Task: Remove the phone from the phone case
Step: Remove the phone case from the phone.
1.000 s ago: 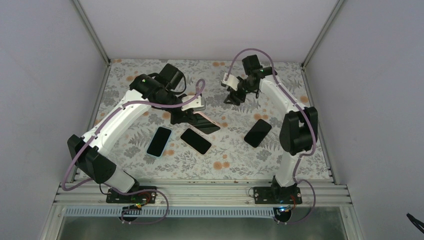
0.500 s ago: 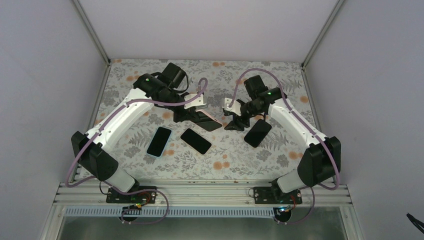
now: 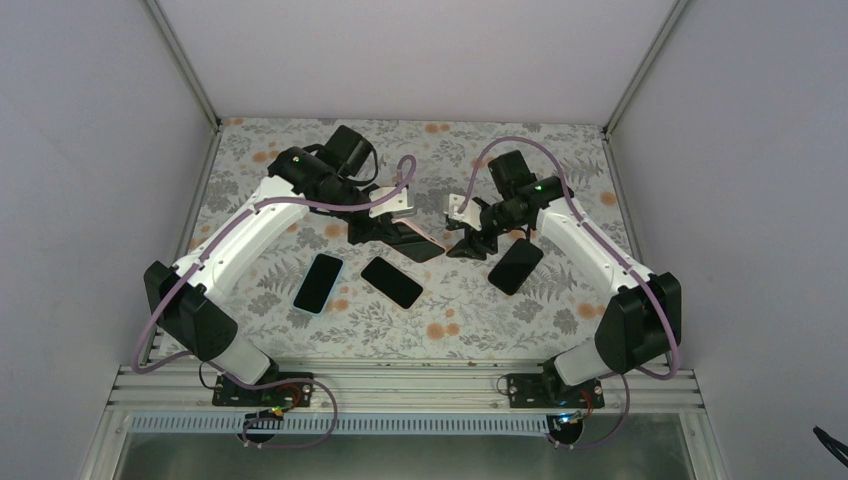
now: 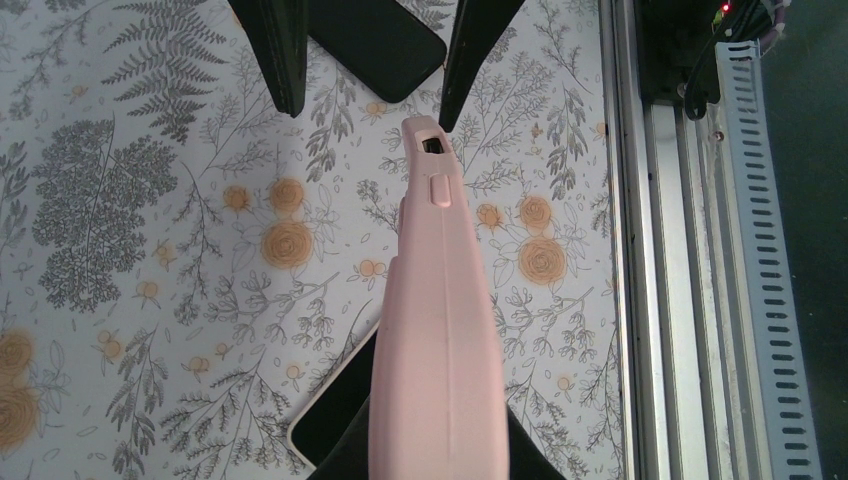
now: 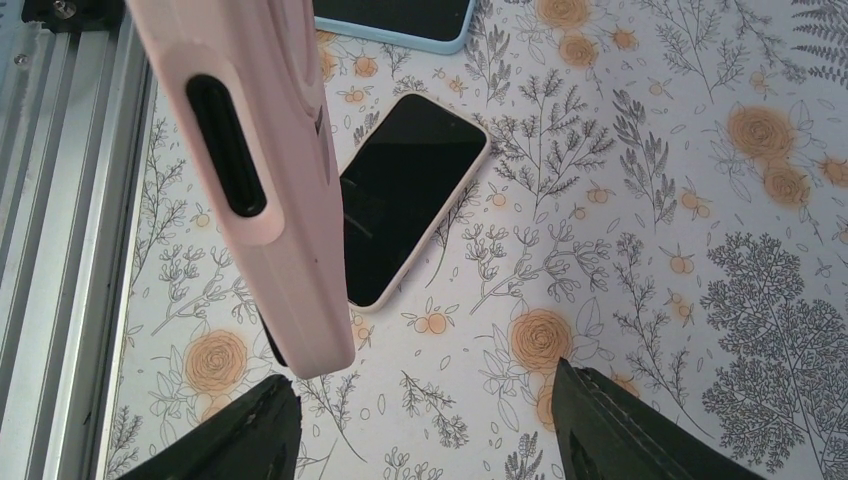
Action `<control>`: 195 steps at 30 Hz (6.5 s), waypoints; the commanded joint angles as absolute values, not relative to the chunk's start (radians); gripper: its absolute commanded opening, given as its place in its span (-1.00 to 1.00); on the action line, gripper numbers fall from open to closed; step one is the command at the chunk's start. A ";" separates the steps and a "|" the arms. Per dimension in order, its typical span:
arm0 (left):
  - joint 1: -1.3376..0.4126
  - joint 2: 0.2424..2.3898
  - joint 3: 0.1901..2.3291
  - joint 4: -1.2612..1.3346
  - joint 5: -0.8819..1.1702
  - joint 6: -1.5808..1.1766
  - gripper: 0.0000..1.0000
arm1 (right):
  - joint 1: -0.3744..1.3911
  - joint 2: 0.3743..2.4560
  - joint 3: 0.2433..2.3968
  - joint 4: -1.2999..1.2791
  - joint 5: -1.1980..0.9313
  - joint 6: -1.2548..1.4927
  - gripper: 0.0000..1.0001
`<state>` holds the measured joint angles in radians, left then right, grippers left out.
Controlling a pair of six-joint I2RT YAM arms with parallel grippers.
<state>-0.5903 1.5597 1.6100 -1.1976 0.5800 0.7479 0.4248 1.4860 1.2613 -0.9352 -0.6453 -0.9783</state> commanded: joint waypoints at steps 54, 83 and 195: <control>-0.629 1.567 1.775 -1.199 0.730 0.854 -0.95 | 0.627 1.638 1.642 -1.020 -1.080 -0.932 0.17; -0.504 1.604 2.055 -1.342 0.593 0.870 0.32 | 0.618 1.583 1.650 -1.211 -1.143 -0.935 -0.93; -0.710 1.783 1.256 1.068 -0.820 0.833 0.48 | 0.420 1.622 1.728 -0.371 -0.539 0.336 -0.94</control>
<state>-0.7639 1.8153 1.2518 1.0027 -0.6662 0.8722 0.4301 1.7287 1.7466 -0.3134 -0.4011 0.3347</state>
